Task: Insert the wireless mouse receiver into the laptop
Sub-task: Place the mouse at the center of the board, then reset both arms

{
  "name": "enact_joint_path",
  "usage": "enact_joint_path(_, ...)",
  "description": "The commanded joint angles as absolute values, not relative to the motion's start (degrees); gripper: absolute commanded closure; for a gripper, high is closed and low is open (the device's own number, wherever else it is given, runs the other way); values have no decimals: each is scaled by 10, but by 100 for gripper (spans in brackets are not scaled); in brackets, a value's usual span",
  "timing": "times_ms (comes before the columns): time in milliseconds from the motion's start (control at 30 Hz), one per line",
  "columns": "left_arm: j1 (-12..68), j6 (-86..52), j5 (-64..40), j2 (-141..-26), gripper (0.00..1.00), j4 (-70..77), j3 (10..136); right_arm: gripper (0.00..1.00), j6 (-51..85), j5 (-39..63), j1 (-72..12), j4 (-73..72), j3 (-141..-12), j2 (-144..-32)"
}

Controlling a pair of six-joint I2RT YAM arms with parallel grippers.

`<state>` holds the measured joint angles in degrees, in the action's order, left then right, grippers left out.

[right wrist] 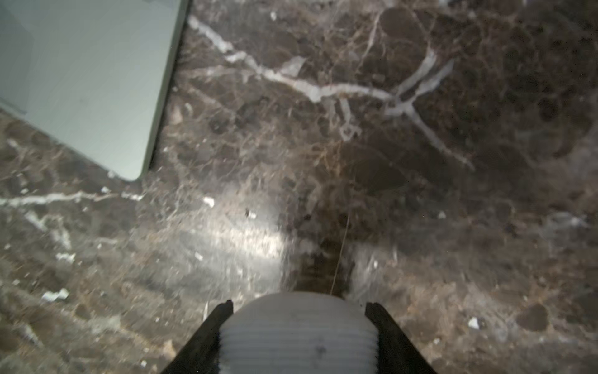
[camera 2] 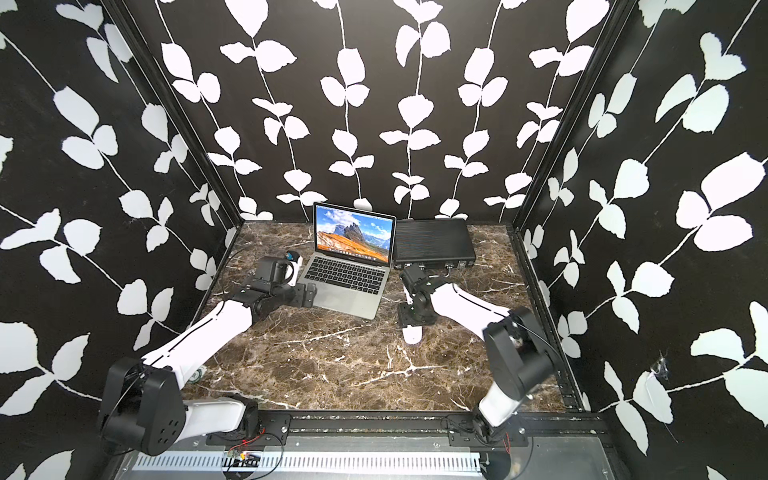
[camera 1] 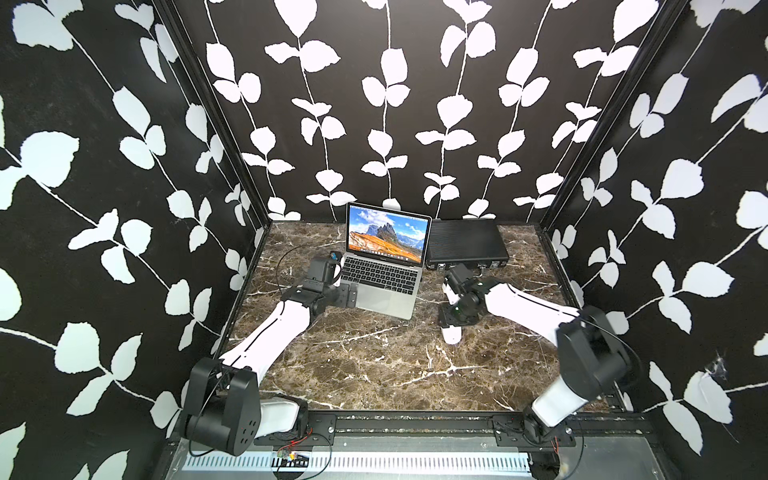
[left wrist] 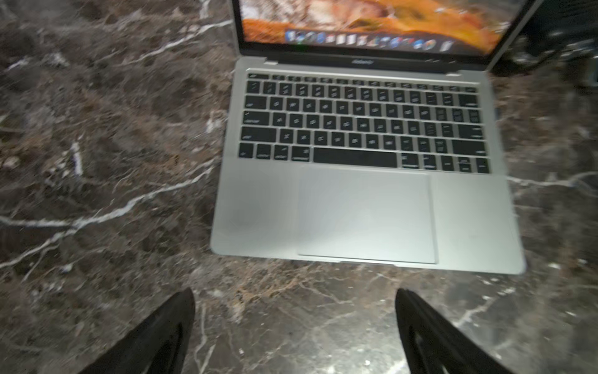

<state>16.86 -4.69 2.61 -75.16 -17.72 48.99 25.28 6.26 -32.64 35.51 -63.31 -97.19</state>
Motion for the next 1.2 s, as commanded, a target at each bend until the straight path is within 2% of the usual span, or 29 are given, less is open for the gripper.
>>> enact_joint_path(0,157,-48,66,-755,1,-148,477,52,256,9,-334,359,-671,-1010)
enact_joint_path(200,149,-27,89,-759,1,-141,476,31,255,11,-334,359,-693,-1052)
enact_joint_path(300,147,-20,88,-759,1,-139,473,22,253,9,-332,366,-697,-1043)
enact_joint_path(367,142,-22,92,-754,1,-139,468,12,247,2,-326,371,-693,-1022)
enact_joint_path(467,131,-17,92,-740,1,-137,457,10,235,18,-296,387,-685,-971)
enact_joint_path(600,123,15,140,-698,1,-66,401,8,156,12,-218,365,-607,-815)
enact_joint_path(733,85,32,120,-689,1,62,331,1,44,-87,-138,200,-480,-686)
enact_joint_path(800,80,48,107,-709,1,113,316,1,43,-83,-97,87,-412,-650)
enact_joint_path(900,72,43,97,-753,1,199,299,0,-2,-131,-73,-140,-313,-650)
enact_joint_path(1067,66,46,70,-806,1,257,304,1,6,-74,-22,-245,-288,-710)
enact_joint_path(1167,64,42,61,-802,1,269,297,1,8,-68,-16,-247,-296,-729)
